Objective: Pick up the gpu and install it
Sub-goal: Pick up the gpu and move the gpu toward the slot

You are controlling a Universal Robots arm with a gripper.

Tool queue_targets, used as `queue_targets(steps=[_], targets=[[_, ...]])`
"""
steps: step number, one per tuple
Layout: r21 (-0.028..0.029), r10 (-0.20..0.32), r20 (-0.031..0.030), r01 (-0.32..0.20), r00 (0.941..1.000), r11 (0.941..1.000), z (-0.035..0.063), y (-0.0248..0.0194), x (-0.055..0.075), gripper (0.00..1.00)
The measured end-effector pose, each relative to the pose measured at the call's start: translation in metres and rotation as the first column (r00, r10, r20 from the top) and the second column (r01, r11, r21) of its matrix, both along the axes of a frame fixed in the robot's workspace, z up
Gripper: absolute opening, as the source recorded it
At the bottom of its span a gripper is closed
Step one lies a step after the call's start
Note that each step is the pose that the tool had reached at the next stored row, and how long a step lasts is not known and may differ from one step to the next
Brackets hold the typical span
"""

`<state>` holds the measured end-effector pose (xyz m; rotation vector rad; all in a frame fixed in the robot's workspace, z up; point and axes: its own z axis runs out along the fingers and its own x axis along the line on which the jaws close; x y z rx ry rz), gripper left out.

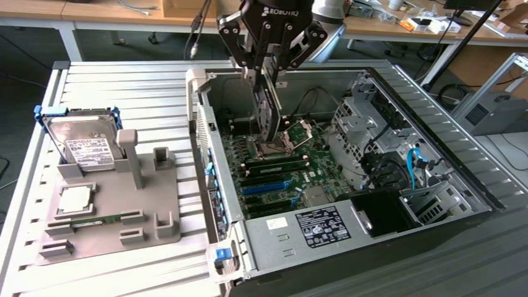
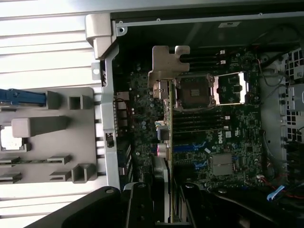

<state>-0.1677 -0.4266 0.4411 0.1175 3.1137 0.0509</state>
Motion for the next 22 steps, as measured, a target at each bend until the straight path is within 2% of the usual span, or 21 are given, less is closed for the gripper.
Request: queue_targets(steps=[22], targets=[[-0.0083, 0.0, 0.0, 0.0, 1.0, 1.0, -0.0034, 0.0, 0.028, 0.27]])
